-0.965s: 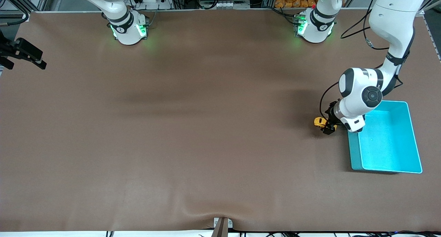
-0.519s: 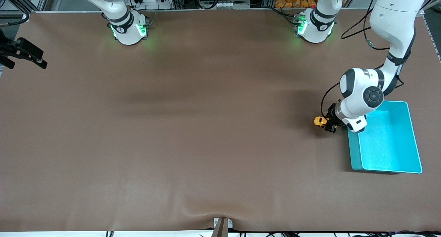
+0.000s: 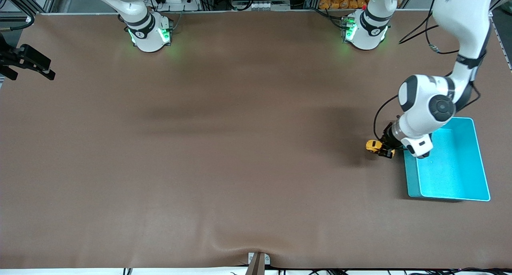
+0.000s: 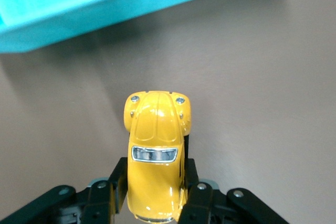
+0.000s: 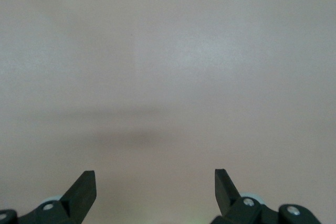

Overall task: Wind and store yellow beetle car
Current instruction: 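Lower the left gripper onto the yellow car and grasp it, then lift the car with the left gripper and lower it into the bin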

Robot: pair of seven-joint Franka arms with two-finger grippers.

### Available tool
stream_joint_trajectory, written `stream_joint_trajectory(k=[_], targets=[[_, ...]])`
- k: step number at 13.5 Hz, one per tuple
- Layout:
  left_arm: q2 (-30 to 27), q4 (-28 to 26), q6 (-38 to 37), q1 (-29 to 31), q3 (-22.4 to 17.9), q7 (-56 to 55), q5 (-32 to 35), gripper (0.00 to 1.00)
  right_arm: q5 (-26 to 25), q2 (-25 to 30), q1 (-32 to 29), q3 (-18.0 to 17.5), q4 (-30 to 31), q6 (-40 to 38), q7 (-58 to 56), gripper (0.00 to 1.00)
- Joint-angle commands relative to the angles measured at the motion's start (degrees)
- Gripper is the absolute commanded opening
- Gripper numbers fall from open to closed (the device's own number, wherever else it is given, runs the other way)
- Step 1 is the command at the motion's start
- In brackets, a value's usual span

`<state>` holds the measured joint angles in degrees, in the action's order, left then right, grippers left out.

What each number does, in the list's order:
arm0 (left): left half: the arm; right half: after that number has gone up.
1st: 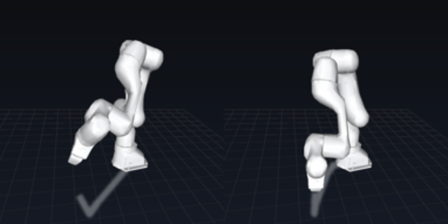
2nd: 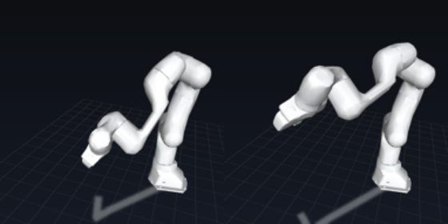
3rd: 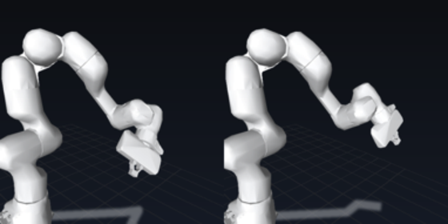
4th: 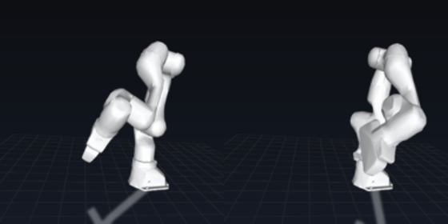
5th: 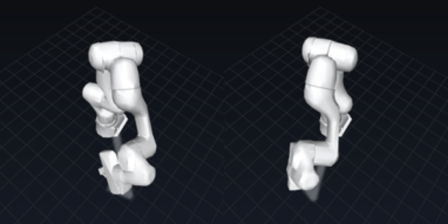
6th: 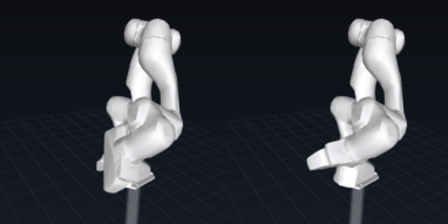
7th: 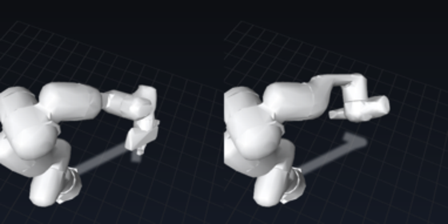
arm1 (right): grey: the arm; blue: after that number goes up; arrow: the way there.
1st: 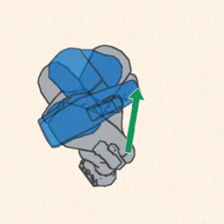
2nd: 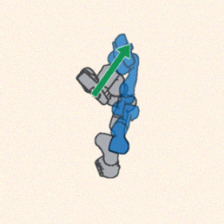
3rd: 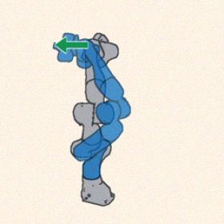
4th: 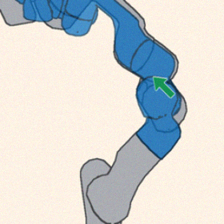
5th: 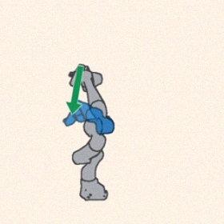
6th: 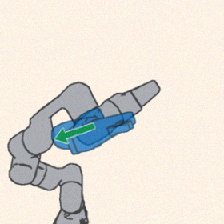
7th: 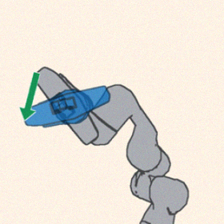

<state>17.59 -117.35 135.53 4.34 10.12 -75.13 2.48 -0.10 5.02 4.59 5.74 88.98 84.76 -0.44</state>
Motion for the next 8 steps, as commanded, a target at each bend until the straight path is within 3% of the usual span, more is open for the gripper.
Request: stream_joint_trajectory(k=[1,8], targets=[[-3.1,6.6,-10.8,0.5,-0.1,6.0,0.4,0.0,-0.8,-0.3,1.1,0.8,-0.6,-0.5,0.0,1.0],[-3.3,12.1,-15.1,8.5,-0.5,35.0,0.4,0.0,-0.8,-0.6,1.1,0.8,-0.7,-0.4,0.1,1.0]])
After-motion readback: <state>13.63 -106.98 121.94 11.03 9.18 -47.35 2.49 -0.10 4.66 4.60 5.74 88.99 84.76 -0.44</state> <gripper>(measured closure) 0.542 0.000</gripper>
